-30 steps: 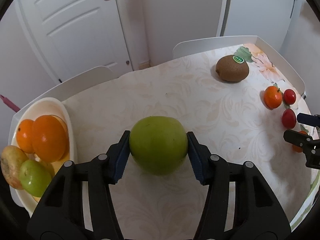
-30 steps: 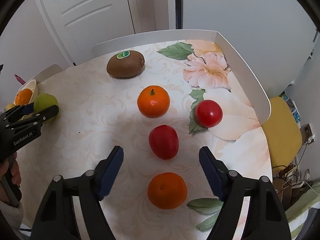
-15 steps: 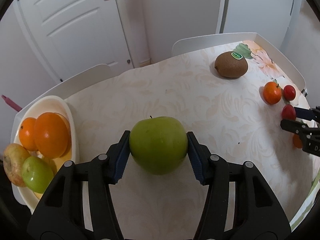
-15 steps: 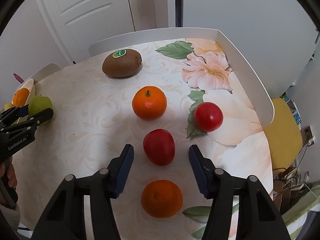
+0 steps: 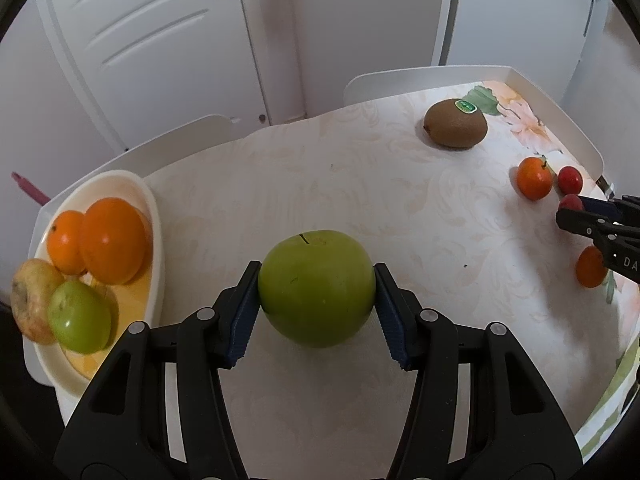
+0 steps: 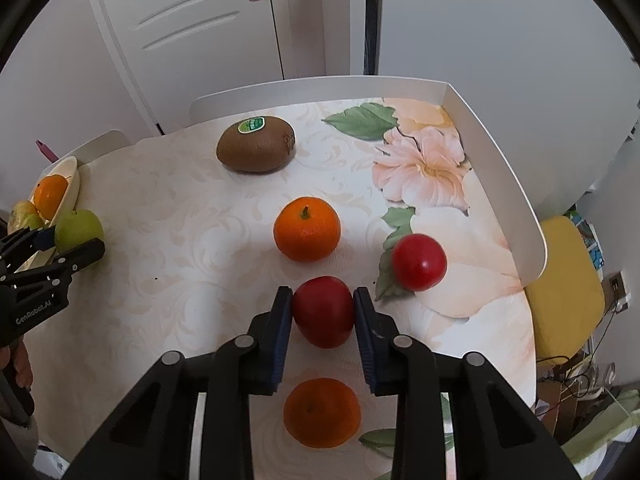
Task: Organize fruits
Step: 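Grasp the second green apple with the left tool while the right tool grasps the red apple, then carry both apples over the bowl and release the green apple from the left tool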
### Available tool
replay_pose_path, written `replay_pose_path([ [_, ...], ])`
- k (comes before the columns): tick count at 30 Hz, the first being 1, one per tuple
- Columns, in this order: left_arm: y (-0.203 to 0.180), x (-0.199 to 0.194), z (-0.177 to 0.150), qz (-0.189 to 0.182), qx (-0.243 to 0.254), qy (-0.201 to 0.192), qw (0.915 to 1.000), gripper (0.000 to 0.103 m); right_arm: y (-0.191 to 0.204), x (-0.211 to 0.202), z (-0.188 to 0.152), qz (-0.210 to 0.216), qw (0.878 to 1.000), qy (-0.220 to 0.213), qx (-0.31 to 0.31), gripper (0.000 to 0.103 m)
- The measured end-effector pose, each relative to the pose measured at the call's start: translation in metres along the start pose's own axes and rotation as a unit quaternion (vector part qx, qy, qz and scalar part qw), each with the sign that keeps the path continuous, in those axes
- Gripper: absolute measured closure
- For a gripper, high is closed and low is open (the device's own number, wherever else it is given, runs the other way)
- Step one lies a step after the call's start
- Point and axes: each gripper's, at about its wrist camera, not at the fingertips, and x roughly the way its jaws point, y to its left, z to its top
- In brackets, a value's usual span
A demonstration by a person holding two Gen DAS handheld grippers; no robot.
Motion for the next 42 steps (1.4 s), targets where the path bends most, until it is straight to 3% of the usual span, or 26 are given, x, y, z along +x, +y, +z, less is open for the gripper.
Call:
replay_pose_path([
  [19, 0.012, -0.079, -0.009, 0.031, -0.07, -0.043, 0.9961, 0.044, 0.025, -0.048, 0.018, 0.056, 0.996, -0.04, -0.064, 0.075],
  [29, 0.043, -0.125, -0.017, 0.08, -0.118, -0.076, 0.9869, 0.044, 0.076, -0.073, 0.041, 0.122, 0.981, -0.061, -0.136, 0.075],
  [42, 0.112, -0.13, -0.039, 0.111, -0.158, -0.067, 0.9788, 0.044, 0.155, -0.067, 0.058, 0.172, 0.966, -0.055, -0.187, 0.075],
])
